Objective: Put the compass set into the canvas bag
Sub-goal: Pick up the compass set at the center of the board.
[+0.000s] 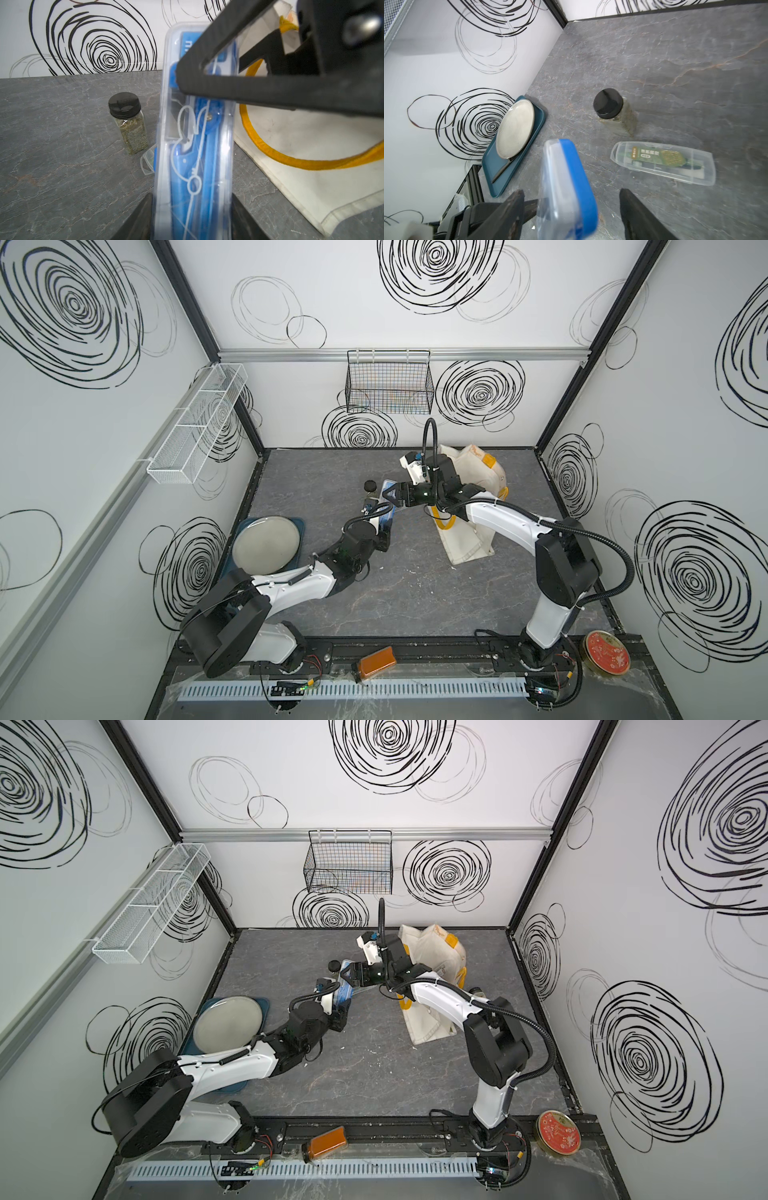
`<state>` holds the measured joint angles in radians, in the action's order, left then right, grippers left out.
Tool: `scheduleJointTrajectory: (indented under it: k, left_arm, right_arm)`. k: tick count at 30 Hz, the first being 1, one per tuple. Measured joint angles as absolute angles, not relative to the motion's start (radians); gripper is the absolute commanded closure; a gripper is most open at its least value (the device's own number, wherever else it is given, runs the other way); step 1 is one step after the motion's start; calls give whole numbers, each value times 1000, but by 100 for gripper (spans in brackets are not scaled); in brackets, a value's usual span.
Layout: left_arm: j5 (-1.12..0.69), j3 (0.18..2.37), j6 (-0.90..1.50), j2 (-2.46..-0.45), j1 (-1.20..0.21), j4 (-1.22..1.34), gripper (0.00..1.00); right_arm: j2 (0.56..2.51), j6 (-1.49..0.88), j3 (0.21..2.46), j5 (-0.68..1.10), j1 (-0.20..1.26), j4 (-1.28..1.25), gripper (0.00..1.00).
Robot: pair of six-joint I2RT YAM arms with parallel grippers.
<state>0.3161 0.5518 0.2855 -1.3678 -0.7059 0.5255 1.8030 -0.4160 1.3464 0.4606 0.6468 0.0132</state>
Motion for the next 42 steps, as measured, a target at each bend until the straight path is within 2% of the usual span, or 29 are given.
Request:
scheduleJointTrajectory:
  k: [16,20,28,31,35,38,42]
  left_arm:
    - [292,584,305,-1377,-707,524,43]
    - [281,588,308,-1382,-707,522,43]
    - [266,597,316,-1393,-707,519,39]
    - [262,597,316,-1398,-707,521,34]
    - [253,597,319,-1398,-707,526,32]
    - [248,597,319,-1398,-707,528,24]
    - [243,597,323,-1396,-707,534,1]
  right_arm:
    - [1826,-494,1340,496,678,-79,66]
    - [1826,-492,1338,494,678,-85,72]
    - [1826,-493,1328,492,674,-94,74]
    - [1826,-493,1326,492,674,-94,77]
    - [1826,-492,1326,492,674,-94,79]
    - [1826,-490,1326,492,674,-94,81]
    - [1826,-488,1326,492,674,-94,81]
